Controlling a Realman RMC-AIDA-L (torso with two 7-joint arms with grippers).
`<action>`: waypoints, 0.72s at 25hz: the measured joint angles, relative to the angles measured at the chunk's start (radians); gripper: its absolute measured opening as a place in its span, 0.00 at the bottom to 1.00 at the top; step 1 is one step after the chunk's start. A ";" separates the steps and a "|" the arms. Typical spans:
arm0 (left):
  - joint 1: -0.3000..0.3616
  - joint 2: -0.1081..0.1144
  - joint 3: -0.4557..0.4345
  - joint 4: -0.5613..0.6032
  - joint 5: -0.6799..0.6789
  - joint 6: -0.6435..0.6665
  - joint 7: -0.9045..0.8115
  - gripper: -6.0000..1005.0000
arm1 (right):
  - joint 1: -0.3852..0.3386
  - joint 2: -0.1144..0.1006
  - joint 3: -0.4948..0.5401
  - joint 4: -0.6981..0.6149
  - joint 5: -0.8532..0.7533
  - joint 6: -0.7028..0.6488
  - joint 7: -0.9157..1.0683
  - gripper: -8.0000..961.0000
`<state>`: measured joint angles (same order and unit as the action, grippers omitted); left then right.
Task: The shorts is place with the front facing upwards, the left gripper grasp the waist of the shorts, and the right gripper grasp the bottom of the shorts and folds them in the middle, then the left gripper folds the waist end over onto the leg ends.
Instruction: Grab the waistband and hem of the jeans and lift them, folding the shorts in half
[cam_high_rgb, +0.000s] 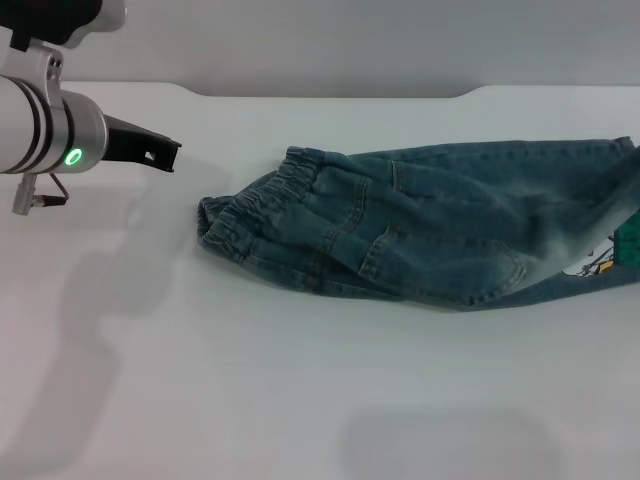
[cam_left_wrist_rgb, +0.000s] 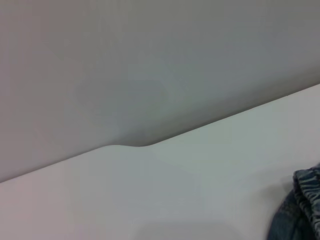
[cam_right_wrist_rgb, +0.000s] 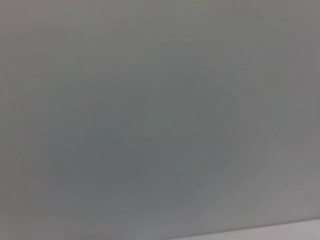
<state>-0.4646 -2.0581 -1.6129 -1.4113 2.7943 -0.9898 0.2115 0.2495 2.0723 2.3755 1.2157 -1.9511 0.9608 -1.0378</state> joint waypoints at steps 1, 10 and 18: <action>0.000 0.000 0.000 0.000 0.000 0.000 0.000 0.01 | 0.006 0.000 0.000 -0.002 -0.001 -0.002 0.000 0.03; -0.007 -0.001 0.006 0.022 -0.016 0.012 0.019 0.01 | 0.044 -0.003 -0.001 -0.047 -0.007 -0.095 -0.008 0.03; -0.003 0.001 0.001 0.034 -0.061 0.024 0.052 0.01 | 0.092 -0.005 -0.001 -0.138 -0.011 -0.156 -0.039 0.06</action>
<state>-0.4676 -2.0576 -1.6121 -1.3775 2.7329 -0.9659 0.2639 0.3411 2.0669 2.3746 1.0781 -1.9620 0.8050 -1.0770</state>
